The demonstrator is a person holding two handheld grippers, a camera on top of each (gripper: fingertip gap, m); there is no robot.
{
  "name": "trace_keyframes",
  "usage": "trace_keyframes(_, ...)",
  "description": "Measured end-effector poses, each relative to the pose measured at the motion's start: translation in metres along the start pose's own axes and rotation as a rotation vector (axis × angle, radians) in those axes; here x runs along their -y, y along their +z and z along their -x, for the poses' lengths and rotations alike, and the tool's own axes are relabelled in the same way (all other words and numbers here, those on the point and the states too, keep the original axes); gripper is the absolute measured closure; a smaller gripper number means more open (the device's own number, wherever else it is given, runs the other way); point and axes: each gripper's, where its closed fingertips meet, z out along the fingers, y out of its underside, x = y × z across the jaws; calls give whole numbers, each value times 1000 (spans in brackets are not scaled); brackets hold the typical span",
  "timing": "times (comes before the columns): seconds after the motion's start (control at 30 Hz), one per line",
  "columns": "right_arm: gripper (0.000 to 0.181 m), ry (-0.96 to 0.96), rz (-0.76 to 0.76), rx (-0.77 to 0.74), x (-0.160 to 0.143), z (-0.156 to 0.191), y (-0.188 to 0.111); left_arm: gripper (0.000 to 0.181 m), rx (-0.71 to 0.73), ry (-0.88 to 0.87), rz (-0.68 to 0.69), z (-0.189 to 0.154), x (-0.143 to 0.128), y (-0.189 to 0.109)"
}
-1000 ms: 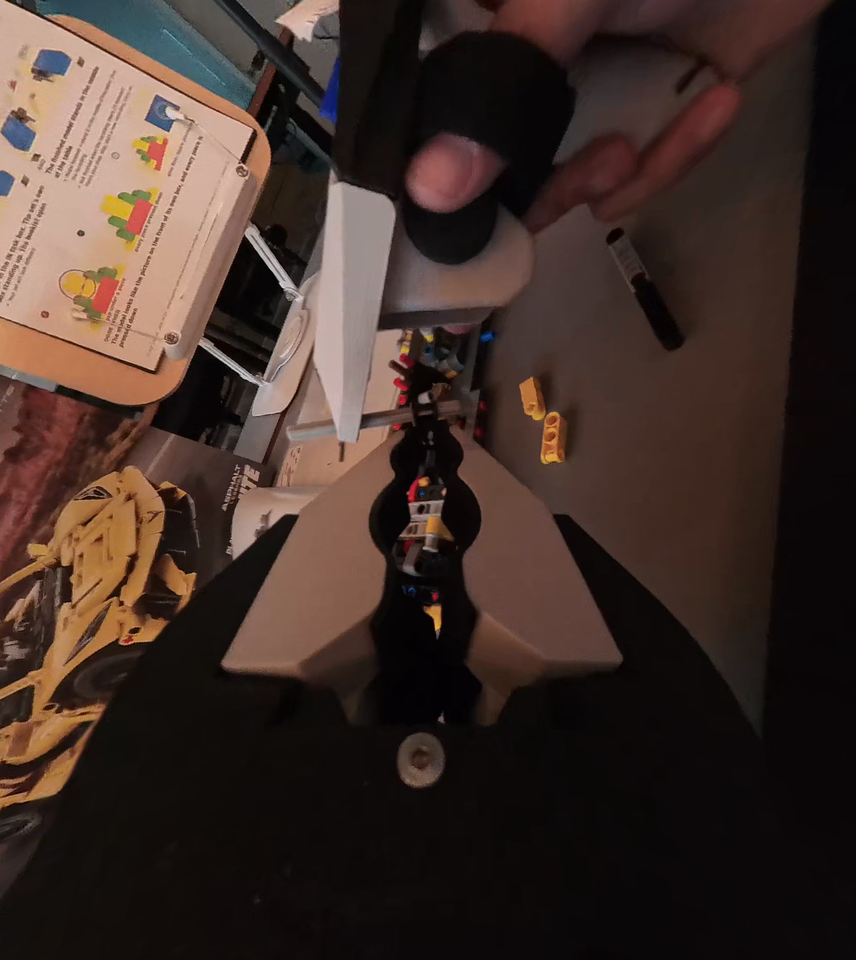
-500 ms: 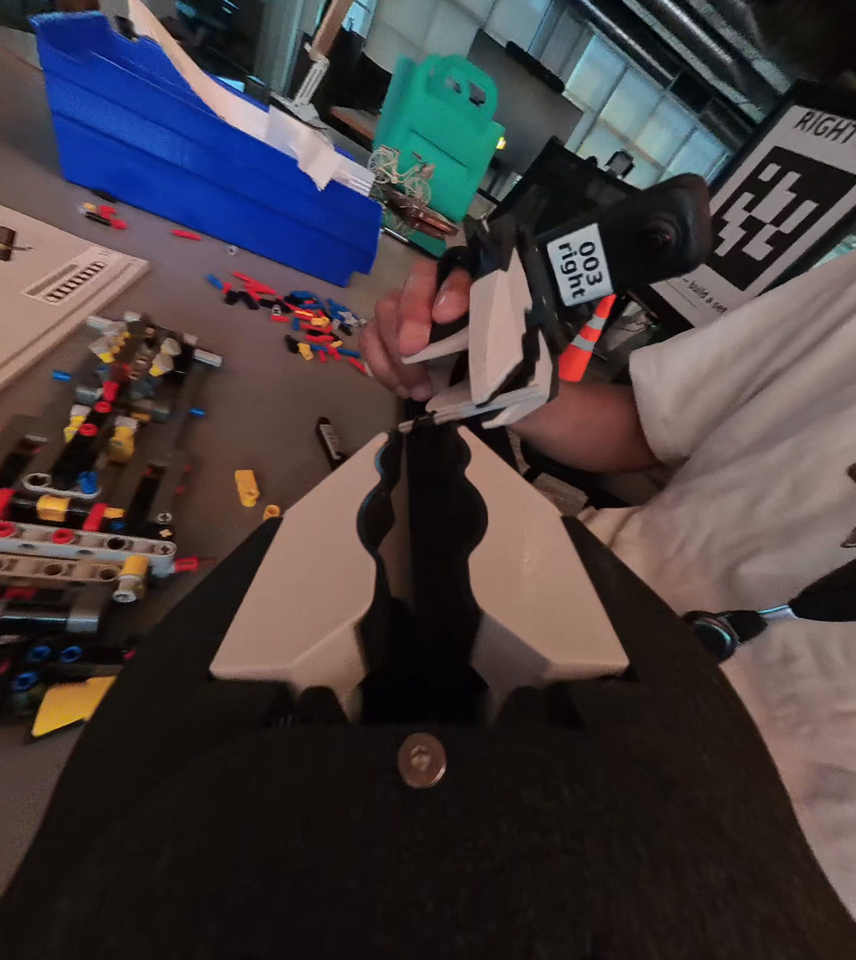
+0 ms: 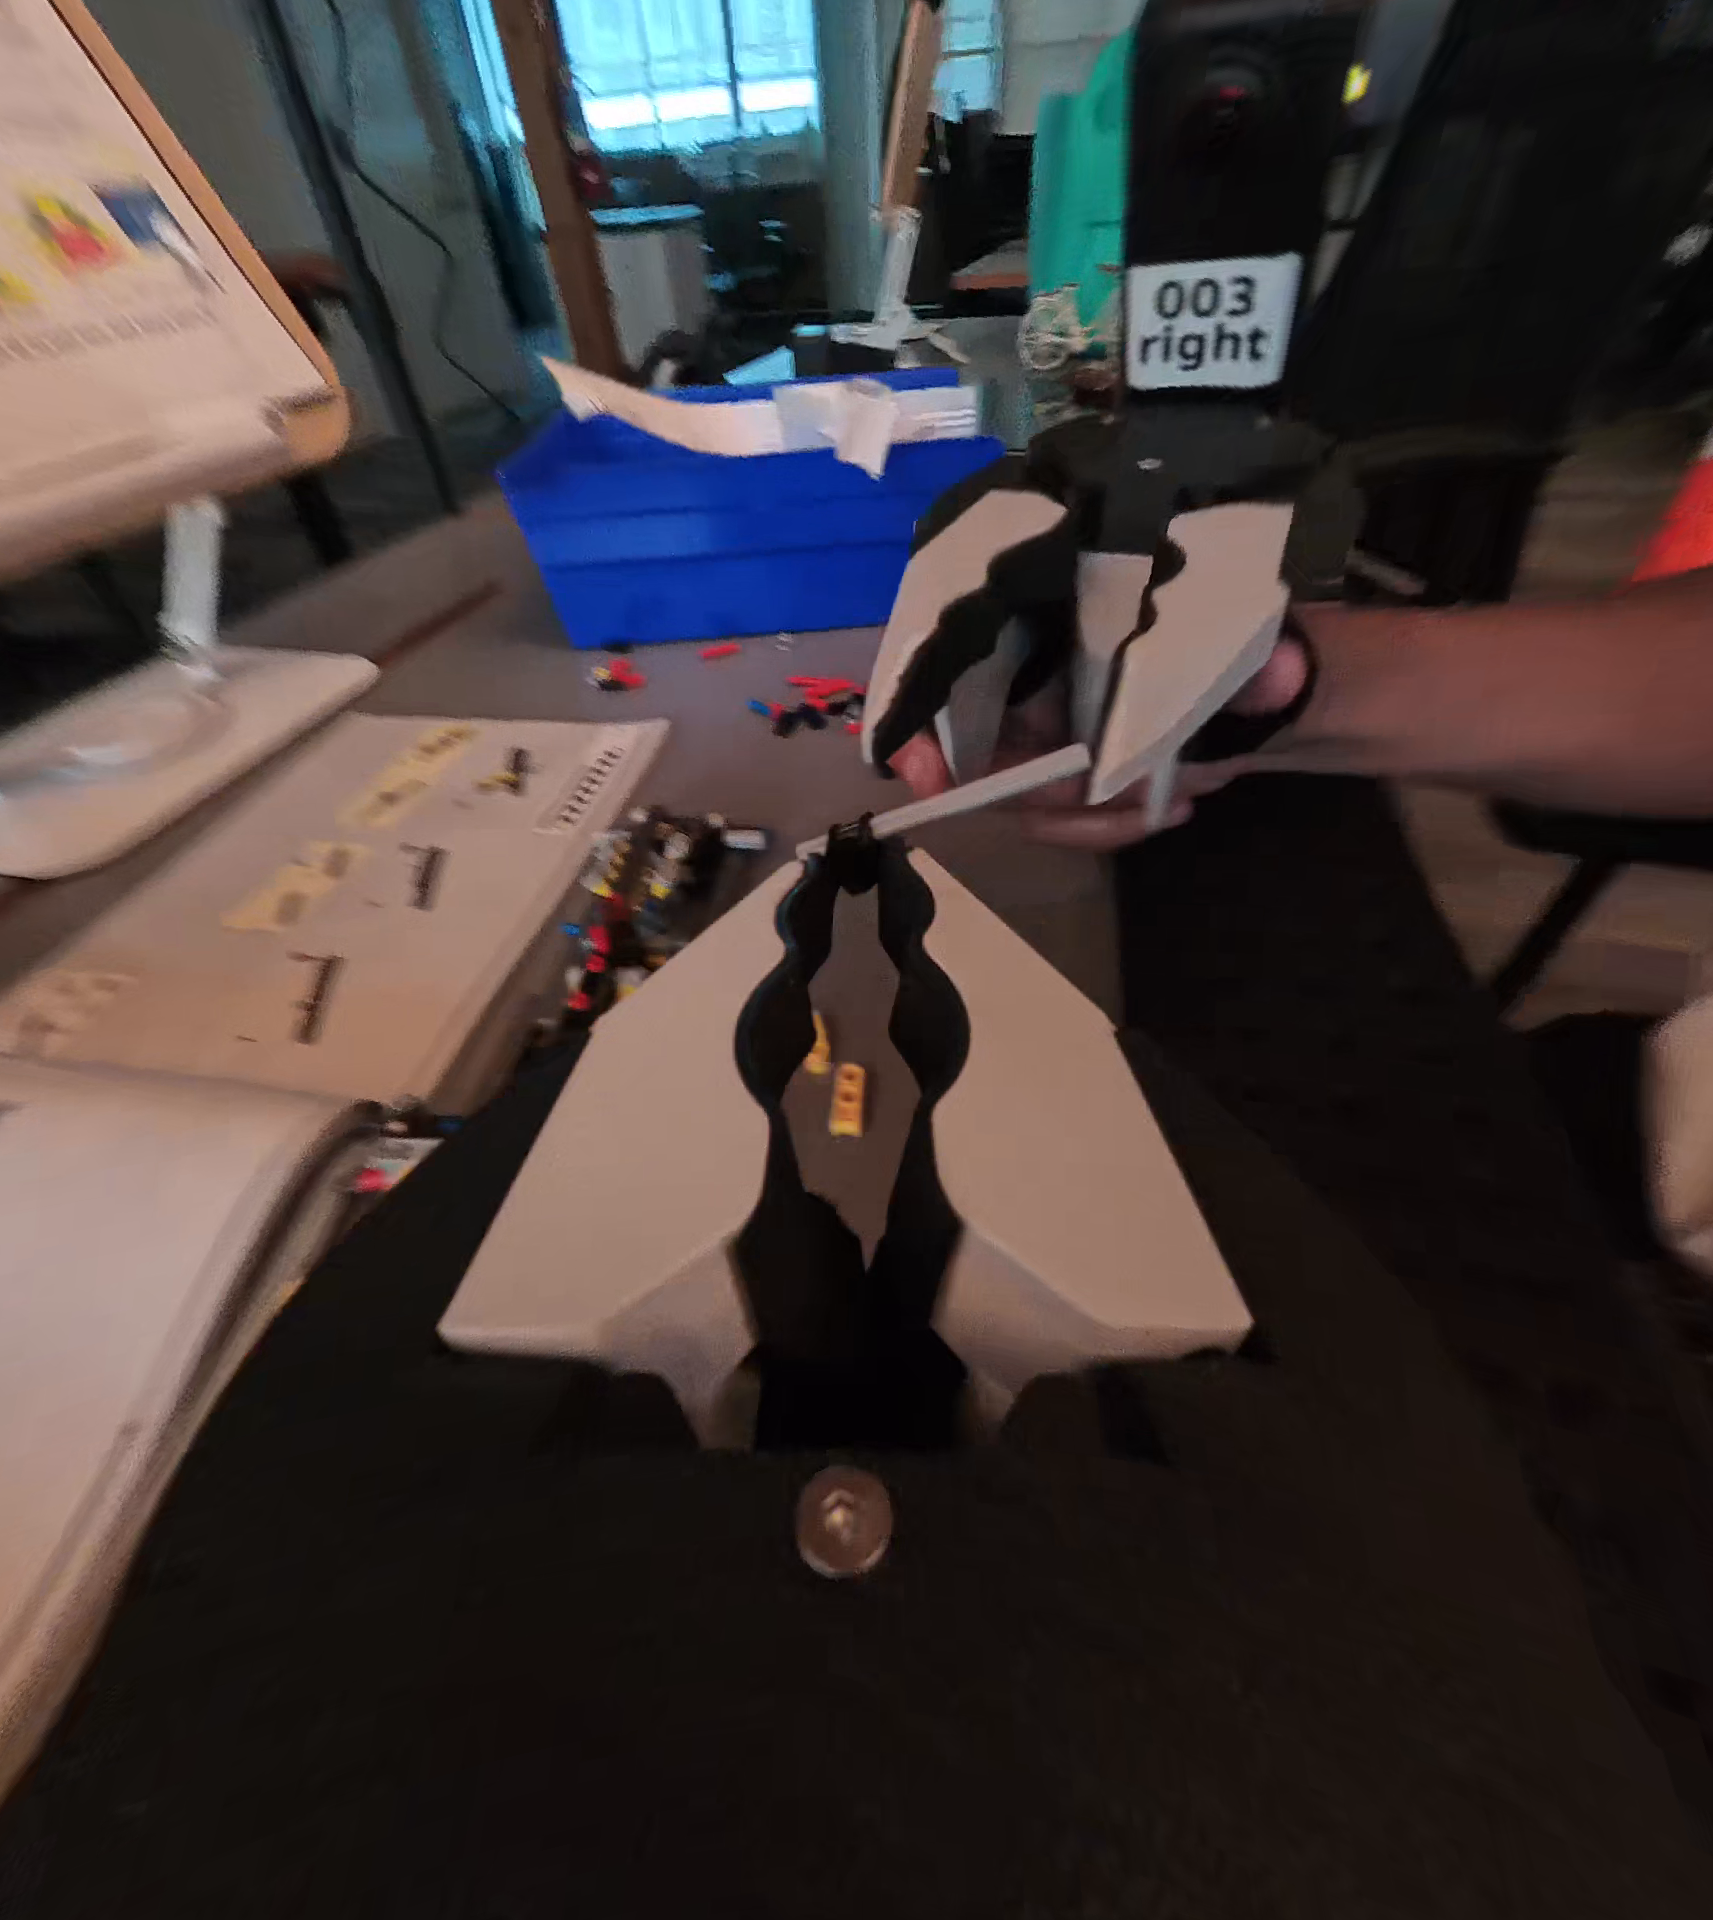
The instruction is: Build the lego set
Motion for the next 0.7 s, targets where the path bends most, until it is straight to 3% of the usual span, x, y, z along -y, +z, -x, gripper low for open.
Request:
trace_keyframes(0.07, 130, 182, -11, 135, 0, 7, -3, 174, 41, 112, 0, -1, 1, 0)
trace_keyframes(0.13, 126, 243, 25, 206, -5, 9, -2, 174, 34, 159, 8, -6, -1, 2)
trace_keyframes(0.27, 136, 143, 72, 148, -13, 3, 0, 175, 24, 159, 11, -6, -3, 3)
trace_keyframes(0.43, 125, 126, 172, 172, -33, 8, 6, 175, -4, 185, 36, -12, -9, 6)
trace_keyframes(0.7, 136, 5, 282, 146, -52, 13, 9, 175, -24, 207, 114, -14, -24, 9)
